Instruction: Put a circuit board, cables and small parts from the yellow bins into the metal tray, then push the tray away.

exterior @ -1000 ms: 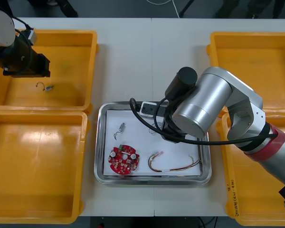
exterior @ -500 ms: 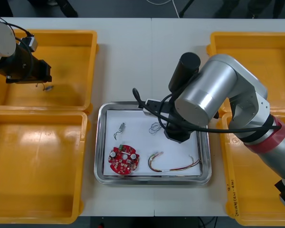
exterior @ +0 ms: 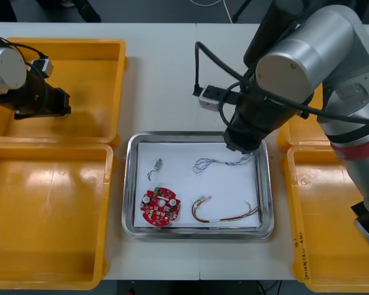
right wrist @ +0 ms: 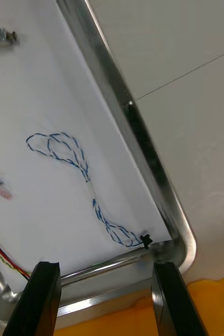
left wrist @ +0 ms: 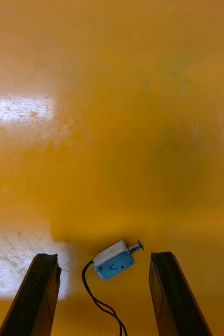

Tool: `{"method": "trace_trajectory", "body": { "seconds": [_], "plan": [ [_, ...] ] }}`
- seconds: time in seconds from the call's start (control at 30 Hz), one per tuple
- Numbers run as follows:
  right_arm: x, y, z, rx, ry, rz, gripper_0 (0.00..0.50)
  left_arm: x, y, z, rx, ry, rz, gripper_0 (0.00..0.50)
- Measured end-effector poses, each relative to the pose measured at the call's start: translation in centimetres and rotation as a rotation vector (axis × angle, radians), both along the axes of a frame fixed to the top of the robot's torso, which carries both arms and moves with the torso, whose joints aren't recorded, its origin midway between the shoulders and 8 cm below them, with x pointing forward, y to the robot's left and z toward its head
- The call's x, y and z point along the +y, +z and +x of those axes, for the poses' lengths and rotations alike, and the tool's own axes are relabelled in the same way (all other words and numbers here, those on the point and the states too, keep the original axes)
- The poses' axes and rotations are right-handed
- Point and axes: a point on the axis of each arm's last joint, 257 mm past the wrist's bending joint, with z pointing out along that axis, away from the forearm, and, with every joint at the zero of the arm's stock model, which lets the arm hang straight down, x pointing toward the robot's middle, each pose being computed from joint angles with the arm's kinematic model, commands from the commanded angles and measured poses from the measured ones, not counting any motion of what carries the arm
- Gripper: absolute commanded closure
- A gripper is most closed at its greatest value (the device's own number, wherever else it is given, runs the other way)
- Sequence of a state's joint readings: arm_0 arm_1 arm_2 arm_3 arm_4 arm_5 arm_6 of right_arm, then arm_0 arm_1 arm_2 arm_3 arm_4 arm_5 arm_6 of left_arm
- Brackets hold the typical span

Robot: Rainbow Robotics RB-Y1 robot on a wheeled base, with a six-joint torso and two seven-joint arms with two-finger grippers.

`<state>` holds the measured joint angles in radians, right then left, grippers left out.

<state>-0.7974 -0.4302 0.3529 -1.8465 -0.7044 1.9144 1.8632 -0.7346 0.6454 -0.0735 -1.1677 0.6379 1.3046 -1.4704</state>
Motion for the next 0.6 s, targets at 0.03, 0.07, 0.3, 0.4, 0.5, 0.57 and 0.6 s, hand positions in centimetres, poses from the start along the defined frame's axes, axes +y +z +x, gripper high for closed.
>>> {"method": "trace_trajectory", "body": {
  "seconds": [0.03, 0.07, 0.3, 0.4, 0.5, 0.57, 0.6],
  "plan": [
    [-0.1, 0.5, 0.3, -0.008, -0.009, 0.013, 0.0, 0.0, -0.2, 0.0, -0.002, 0.0, -0.002, 0.0],
    [-0.3, 1.1, 0.6, -0.016, -0.018, 0.026, 0.0, 0.0, -0.3, 0.0, -0.003, 0.0, -0.004, 0.0],
    [-1.6, 4.2, 1.8, -0.069, -0.098, 0.108, 0.0, -0.4, -1.5, 0.0, -0.01, -0.009, -0.001, 0.0],
    [-2.7, 5.0, 2.3, -0.081, -0.13, 0.125, 0.0, -0.6, -1.7, 0.0, -0.013, -0.015, 0.005, 0.0],
    [-4.0, 5.9, 2.7, -0.092, -0.17, 0.141, 0.0, -0.6, -1.6, 0.1, -0.015, -0.015, 0.004, 0.123],
    [-4.9, 6.5, 3.0, -0.095, -0.236, 0.168, 0.0, -0.6, -1.6, 0.1, -0.015, -0.016, 0.003, 0.442],
    [-5.3, 6.8, 3.1, -0.098, -0.282, 0.188, 0.0, -0.6, -1.6, 0.1, -0.015, -0.016, 0.003, 0.497]
  ]
}}
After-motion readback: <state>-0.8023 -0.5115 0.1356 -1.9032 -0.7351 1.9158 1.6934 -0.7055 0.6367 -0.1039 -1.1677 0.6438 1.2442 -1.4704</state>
